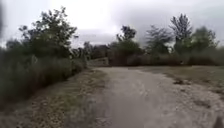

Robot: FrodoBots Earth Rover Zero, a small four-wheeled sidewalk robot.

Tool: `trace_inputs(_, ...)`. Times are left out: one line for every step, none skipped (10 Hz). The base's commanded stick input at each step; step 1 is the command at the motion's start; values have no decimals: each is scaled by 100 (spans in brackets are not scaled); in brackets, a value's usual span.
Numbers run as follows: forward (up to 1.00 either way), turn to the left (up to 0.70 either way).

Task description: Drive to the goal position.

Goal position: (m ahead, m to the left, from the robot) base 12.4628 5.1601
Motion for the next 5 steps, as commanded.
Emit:
trace_inputs(70,0)
trace_inputs(70,0)
trace_inputs(70,0)
trace_inputs(70,0)
trace_inputs(70,0)
